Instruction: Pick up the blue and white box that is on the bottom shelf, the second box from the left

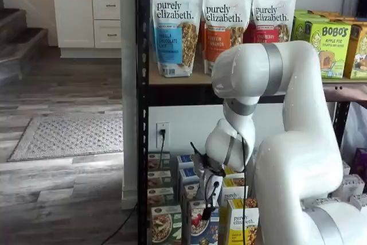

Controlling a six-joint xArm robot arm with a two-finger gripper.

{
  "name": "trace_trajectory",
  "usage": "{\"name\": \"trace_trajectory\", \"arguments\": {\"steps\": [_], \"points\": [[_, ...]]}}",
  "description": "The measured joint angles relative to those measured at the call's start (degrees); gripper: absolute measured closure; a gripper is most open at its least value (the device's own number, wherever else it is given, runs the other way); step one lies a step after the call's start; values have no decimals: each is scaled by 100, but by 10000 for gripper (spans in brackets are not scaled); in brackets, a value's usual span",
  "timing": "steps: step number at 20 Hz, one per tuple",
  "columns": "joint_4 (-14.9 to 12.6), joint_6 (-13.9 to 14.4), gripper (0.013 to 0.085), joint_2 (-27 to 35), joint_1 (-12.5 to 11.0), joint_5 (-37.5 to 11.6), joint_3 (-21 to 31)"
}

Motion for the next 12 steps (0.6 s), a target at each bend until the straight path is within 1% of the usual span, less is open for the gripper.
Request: {"name": "trace_trajectory", "arguments": {"steps": [2, 6, 9, 12], "points": [[37, -39, 130, 58, -3, -9, -59], [231, -223, 130, 179, -20, 3, -192], [536, -493, 130, 272, -20, -27, -293], [645, -589, 130, 364, -30, -18, -407]]}}
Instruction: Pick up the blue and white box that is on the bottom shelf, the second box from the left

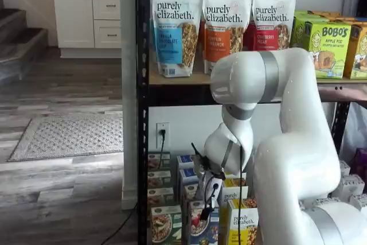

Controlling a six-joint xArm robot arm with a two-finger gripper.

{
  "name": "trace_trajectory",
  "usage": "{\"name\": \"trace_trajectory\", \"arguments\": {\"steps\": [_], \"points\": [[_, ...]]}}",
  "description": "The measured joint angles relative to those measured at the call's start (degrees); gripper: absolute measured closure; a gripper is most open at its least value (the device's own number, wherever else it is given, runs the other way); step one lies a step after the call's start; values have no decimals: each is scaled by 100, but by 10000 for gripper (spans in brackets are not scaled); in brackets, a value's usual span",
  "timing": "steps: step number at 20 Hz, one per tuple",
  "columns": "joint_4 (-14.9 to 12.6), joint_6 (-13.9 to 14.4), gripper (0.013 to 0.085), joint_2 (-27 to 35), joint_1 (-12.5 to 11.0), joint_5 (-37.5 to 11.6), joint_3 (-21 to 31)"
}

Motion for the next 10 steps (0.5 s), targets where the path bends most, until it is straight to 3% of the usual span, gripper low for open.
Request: {"name": "trace_trajectory", "arguments": {"steps": [10], "points": [[-91, 78, 130, 333, -28, 42, -415]]}}
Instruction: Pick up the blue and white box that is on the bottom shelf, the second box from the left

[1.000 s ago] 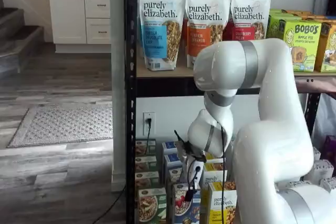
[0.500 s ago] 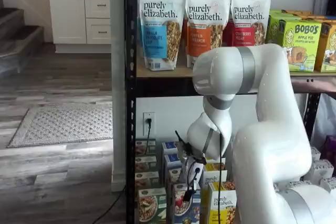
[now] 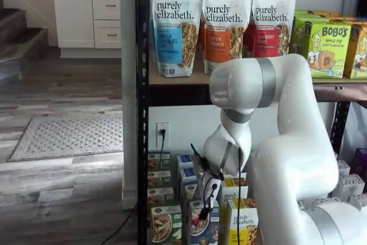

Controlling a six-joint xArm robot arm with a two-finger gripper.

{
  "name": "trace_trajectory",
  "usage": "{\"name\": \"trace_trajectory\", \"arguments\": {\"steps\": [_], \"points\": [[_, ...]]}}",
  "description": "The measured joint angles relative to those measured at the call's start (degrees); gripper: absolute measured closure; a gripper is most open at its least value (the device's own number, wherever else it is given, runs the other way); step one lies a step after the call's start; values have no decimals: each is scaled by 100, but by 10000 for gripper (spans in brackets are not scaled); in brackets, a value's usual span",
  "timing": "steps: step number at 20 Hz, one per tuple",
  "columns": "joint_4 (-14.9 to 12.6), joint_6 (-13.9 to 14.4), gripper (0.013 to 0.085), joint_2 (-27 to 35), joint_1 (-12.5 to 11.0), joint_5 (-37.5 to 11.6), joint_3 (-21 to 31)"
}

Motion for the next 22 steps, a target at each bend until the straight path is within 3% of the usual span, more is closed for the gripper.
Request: {"name": "trace_trajectory", "arguments": {"steps": [22], "points": [[-480, 393, 130, 431, -88, 183, -639]]}}
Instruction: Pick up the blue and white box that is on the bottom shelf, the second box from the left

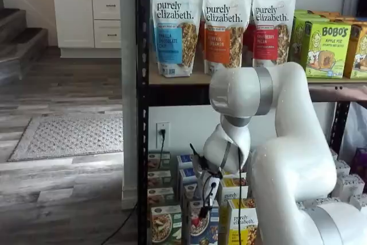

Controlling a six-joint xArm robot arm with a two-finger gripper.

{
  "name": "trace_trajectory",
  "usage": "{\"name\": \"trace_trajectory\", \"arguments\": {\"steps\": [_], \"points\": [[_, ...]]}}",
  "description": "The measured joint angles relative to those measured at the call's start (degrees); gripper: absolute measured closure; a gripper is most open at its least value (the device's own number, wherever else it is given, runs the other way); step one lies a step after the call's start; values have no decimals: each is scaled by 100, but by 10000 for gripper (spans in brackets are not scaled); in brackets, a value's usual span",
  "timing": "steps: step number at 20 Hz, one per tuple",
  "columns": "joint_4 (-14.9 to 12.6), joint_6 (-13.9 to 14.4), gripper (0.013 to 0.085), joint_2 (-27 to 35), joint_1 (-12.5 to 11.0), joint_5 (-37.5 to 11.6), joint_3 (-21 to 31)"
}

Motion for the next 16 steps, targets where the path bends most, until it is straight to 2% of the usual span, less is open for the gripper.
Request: {"name": "trace_trajectory", "arguments": {"steps": [12, 16], "points": [[-489, 387, 130, 173, -40, 80, -190], [-740, 604, 130, 224, -41, 136, -240]]}}
